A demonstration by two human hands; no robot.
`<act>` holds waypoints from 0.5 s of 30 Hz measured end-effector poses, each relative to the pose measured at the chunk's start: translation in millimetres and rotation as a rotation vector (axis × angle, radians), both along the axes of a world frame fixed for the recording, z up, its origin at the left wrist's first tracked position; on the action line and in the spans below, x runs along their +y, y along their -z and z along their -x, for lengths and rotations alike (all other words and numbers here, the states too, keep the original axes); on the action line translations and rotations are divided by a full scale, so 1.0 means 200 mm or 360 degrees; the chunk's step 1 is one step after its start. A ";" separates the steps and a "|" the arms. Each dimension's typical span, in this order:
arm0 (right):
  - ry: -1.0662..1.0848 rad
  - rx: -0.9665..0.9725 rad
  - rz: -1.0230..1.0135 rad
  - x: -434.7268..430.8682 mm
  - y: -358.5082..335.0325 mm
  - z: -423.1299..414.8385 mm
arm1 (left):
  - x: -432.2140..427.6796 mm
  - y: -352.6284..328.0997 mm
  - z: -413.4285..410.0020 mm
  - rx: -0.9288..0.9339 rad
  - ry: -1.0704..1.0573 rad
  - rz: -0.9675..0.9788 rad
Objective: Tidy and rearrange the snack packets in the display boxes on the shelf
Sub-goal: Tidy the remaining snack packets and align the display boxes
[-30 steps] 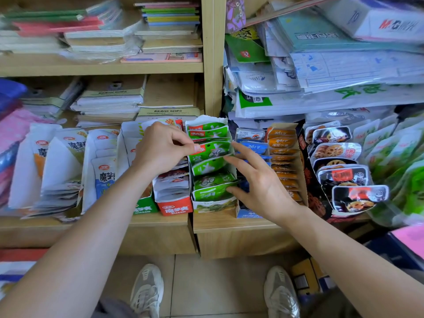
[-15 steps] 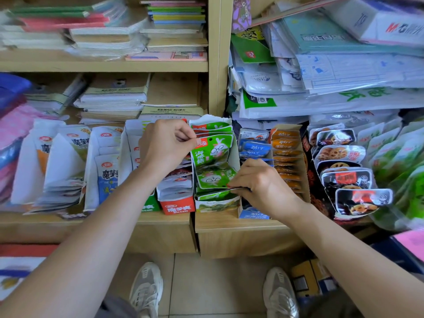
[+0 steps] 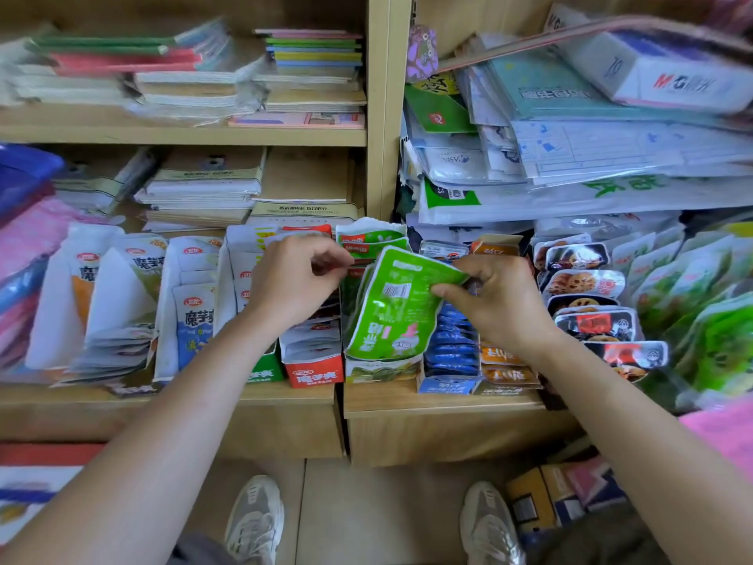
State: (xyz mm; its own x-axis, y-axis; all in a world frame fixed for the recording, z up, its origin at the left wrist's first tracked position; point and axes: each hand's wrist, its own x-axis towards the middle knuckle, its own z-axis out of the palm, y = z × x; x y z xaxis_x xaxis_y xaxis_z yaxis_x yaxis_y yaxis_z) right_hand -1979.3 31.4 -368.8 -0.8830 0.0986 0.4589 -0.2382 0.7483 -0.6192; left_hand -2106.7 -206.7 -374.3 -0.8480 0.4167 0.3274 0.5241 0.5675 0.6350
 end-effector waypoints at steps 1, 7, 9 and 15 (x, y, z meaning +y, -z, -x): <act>0.0020 -0.0028 0.0071 0.02 -0.02 -0.01 | -0.01 0.00 -0.01 -0.0019 0.0037 -0.0004; 0.0076 -0.0103 0.0493 0.10 -0.11 -0.06 | 0.00 -0.07 -0.21 -0.0186 0.0330 -0.0339; 0.0099 -0.0098 0.0530 0.09 -0.14 -0.09 | 0.01 -0.07 -0.31 0.0139 0.0178 -0.0385; 0.0219 -0.0125 0.0878 -0.05 -0.18 -0.17 | 0.02 -0.10 -0.62 0.0672 0.0025 -0.0257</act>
